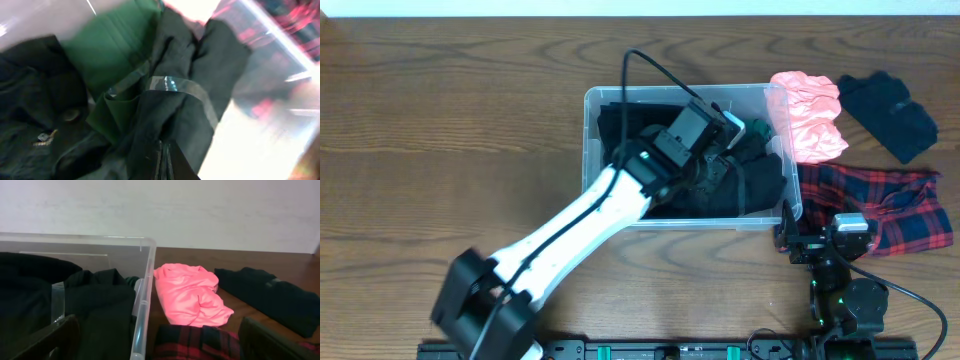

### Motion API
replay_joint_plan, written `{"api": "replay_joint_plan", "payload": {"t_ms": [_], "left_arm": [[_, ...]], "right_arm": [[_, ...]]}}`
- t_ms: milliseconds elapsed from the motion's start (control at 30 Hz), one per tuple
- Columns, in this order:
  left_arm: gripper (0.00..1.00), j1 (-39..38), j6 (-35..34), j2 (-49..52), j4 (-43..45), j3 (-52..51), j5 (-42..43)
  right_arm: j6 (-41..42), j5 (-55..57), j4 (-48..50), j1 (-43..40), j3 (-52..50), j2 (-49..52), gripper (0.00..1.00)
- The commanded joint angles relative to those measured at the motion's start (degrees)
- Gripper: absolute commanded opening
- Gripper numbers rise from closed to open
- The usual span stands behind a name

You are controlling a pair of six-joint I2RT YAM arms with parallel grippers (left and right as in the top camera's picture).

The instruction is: Pack container

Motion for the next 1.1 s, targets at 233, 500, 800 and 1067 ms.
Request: {"api": "replay_joint_plan", "payload": {"t_ms": [233, 500, 800, 1067], "left_arm": [[0.06, 0.0, 0.9, 11.3, 6.9, 0.4, -2.6], [0.06, 0.0, 2.1, 18.8, 7.4, 0.4, -7.7], [0.06, 0.0, 2.1, 10.3, 8.1, 2.0, -7.7], [0.06, 0.0, 2.1, 4.0, 10.5, 2.0, -7.7]], "right_arm": [[0.6, 0.4, -0.2, 0.4, -0.1, -0.3, 0.99], [0.6, 0.4, -0.2, 0.4, -0.1, -0.3, 0.99], [0.6, 0.4, -0.2, 0.4, -0.1, -0.3, 0.99], [0.6, 0.4, -0.2, 0.4, -0.1, -0.3, 0.99]]}}
